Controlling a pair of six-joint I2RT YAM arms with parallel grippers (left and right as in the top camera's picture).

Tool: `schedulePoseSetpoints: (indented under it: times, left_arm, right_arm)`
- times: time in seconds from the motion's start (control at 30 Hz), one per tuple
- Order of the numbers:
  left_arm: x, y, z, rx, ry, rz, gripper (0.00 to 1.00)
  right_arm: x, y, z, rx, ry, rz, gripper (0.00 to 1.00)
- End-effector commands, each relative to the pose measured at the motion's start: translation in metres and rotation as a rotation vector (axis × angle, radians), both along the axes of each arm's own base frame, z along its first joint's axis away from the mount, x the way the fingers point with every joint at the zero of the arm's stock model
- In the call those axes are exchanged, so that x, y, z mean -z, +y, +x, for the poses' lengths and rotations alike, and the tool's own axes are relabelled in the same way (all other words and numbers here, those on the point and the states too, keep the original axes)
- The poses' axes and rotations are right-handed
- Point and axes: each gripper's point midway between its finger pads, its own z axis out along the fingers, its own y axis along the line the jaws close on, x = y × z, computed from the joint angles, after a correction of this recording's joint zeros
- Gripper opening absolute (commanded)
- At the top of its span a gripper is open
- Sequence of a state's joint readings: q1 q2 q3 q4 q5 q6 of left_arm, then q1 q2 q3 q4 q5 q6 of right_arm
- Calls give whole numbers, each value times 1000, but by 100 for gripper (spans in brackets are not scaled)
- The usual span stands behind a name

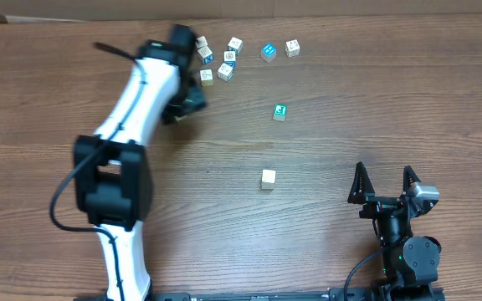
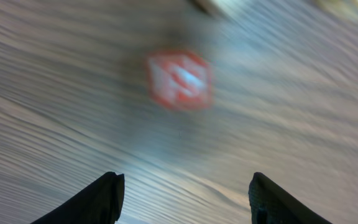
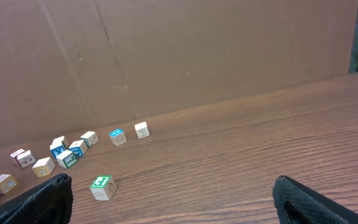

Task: Form a tower

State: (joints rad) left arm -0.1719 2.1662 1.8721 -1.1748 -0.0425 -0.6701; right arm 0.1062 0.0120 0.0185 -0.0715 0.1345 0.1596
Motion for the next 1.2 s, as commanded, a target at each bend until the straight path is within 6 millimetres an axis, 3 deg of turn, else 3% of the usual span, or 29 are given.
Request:
schedulePoseSetpoints:
  times: [0.0, 0.1, 0.13, 0.17, 0.3, 0.5, 1.17]
  left_arm:
    - [-17, 33, 6, 0, -34, 15, 61]
    - [-16, 67, 6, -44, -24, 30, 66]
    - [-16, 76, 6, -52, -22, 31, 80]
    - [-16, 82, 5, -62, -21, 32, 100]
    - [-16, 110, 4, -127, -22, 32, 99]
    - [-16, 128, 2, -168, -22, 33, 100]
    - [-16, 129, 2, -169, -22, 33, 100]
  right_arm:
    - [2, 1, 0, -5, -2, -4, 100]
    - [2, 1, 0, -5, -2, -4, 100]
    - [2, 1, 0, -5, -2, -4, 100]
    - [2, 1, 0, -5, -2, -4, 100]
    - [2, 1, 0, -5, -2, -4, 100]
    - [2, 1, 0, -5, -2, -4, 100]
    - [2, 1, 0, -5, -2, -4, 100]
